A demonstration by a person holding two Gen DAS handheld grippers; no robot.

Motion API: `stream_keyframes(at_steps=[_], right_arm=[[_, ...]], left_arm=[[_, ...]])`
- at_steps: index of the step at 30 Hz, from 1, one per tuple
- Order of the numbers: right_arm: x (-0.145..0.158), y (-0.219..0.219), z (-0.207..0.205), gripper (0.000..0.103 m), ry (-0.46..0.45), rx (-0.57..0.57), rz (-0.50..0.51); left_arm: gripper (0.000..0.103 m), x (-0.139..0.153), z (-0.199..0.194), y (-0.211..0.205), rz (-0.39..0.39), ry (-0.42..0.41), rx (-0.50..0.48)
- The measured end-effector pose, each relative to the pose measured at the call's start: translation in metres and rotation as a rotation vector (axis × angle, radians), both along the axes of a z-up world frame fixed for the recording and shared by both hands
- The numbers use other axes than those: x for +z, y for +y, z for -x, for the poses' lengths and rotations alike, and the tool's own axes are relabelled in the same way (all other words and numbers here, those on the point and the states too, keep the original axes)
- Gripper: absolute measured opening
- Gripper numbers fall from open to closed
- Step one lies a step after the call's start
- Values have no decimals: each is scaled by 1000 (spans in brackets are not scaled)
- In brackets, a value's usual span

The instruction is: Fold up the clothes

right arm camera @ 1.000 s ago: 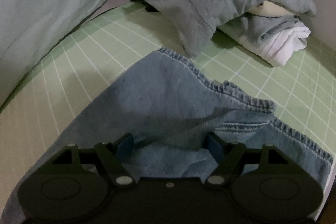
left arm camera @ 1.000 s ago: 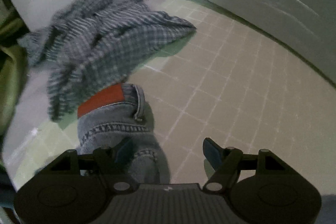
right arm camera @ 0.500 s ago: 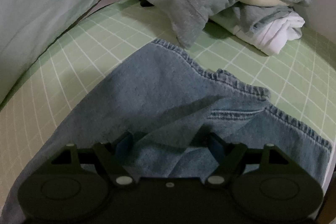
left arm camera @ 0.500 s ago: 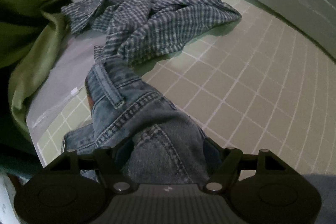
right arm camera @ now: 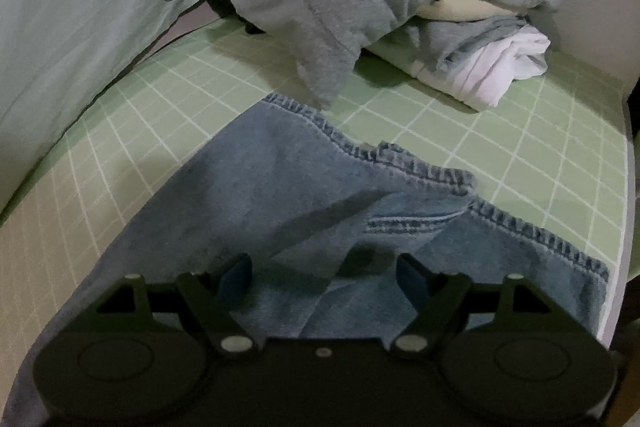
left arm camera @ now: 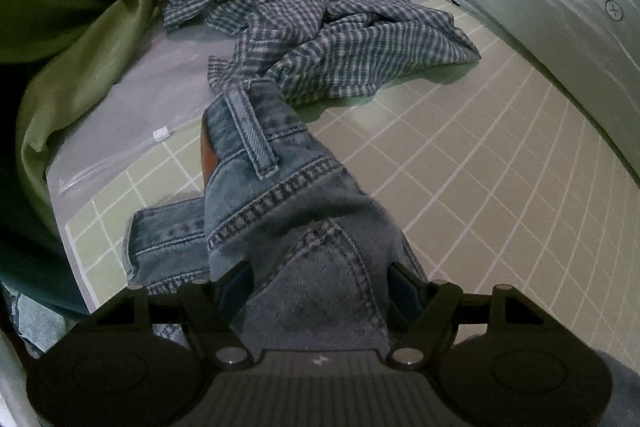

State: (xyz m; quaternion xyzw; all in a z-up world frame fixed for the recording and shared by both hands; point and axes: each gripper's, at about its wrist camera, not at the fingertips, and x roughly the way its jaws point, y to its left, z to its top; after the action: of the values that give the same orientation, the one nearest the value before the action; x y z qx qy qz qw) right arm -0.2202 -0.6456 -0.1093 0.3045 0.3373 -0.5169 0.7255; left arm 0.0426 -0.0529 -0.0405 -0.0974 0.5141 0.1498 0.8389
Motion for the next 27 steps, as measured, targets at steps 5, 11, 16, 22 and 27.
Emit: stream_keyframes(at_steps=[5, 11, 16, 22, 27], right_arm=[[0, -3, 3, 81, -6, -19, 0], [6, -4, 6, 81, -19, -46, 31], [6, -8, 17, 81, -40, -96, 24], [0, -13, 23, 66, -110, -108, -28], [19, -11, 17, 3, -189, 6, 26]], left_arm=[[65, -7, -1, -3, -36, 3, -11], [45, -8, 1, -5, -69, -13, -12], [25, 5, 2, 4, -11, -56, 9], [15, 28, 6, 8, 48, -149, 22], [13, 61, 7, 13, 166, -279, 39]])
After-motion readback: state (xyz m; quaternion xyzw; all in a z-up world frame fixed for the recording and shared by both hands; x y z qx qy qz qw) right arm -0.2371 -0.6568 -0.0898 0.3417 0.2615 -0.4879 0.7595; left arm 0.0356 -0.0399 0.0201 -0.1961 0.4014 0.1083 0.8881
